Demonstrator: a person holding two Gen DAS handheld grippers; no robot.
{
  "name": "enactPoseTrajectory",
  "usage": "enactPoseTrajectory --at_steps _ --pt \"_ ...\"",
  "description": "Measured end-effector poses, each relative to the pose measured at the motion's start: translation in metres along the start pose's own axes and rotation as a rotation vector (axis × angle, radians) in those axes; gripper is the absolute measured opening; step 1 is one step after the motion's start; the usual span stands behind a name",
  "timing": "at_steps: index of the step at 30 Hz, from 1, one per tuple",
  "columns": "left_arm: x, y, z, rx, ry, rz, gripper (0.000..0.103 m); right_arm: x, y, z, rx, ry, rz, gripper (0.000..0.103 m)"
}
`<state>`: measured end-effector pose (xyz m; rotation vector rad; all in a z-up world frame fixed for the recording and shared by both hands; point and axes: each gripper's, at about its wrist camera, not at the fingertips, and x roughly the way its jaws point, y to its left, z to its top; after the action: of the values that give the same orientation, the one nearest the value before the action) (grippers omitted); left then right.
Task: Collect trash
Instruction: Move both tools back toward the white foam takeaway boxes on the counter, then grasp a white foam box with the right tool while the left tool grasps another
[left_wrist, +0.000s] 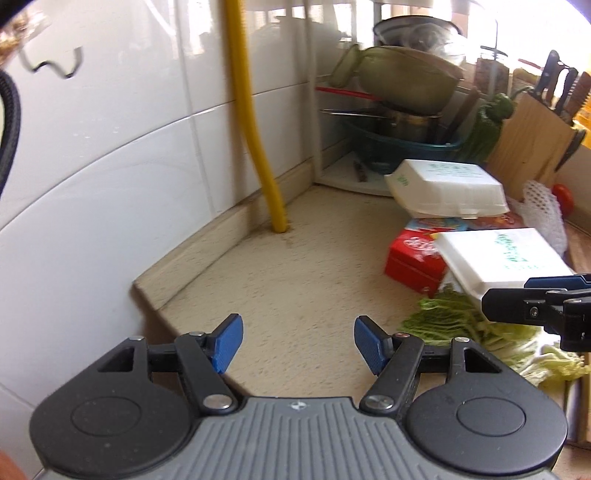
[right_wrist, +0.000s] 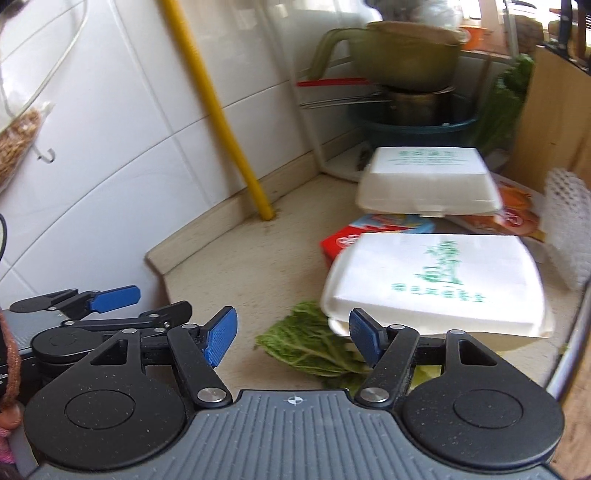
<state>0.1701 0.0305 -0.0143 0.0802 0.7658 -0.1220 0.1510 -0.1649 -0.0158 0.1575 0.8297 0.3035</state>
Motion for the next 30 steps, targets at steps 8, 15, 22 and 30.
enactPoseTrajectory --at_steps 8,15,22,30 --pt "0.012 -0.031 0.017 0.034 0.011 -0.12 0.07 -0.021 -0.031 -0.006 0.072 -0.024 -0.107 0.076" --pt "0.017 -0.049 0.034 0.044 -0.004 -0.126 0.073 -0.028 -0.066 -0.013 0.18 -0.015 -0.096 0.077" --pt "0.021 -0.065 0.036 0.048 0.017 -0.07 0.074 -0.015 -0.099 -0.022 0.266 0.038 -0.006 0.077" --pt "0.02 -0.078 0.037 0.08 0.028 -0.035 0.074 0.006 -0.142 -0.031 0.465 0.017 0.165 0.081"
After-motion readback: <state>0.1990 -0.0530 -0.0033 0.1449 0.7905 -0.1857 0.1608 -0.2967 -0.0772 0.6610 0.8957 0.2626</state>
